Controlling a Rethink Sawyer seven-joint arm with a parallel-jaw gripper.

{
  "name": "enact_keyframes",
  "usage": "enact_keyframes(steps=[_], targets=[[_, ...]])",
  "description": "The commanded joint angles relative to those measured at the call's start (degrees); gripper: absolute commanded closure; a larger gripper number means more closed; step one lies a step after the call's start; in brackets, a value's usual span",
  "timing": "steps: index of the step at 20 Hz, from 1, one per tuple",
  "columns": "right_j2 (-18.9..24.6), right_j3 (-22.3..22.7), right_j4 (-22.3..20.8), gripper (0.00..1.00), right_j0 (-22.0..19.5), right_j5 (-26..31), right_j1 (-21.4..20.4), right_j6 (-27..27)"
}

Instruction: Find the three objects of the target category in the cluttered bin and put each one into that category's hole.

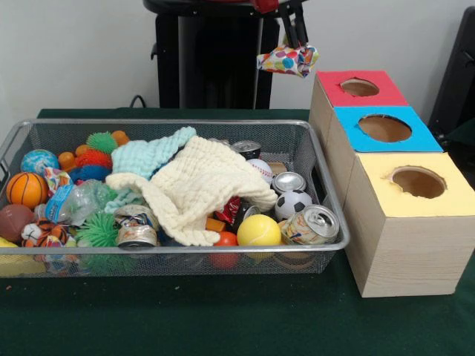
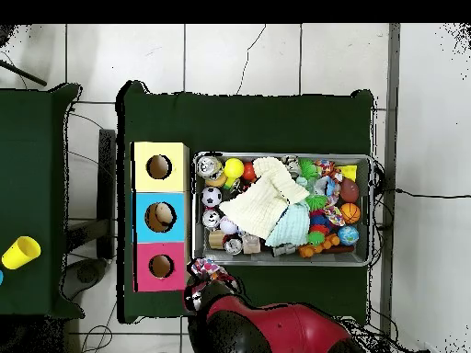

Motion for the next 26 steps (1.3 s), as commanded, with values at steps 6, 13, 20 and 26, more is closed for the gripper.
enact_keyframes(steps=[6,13,20,26], targets=[[1.94,1.51,5.95,1.0,4.32,4.38,-5.27,10.07],[-11.45,-8.8,6.81,1.0,18.64,8.69,-1.56,12.16],[-21.07,-16.96,8.83,1.0,28.28,9.93,4.3,13.29],[-24.91,-18.97,11.45,1.0,32.32,8.65,6.25,13.33]])
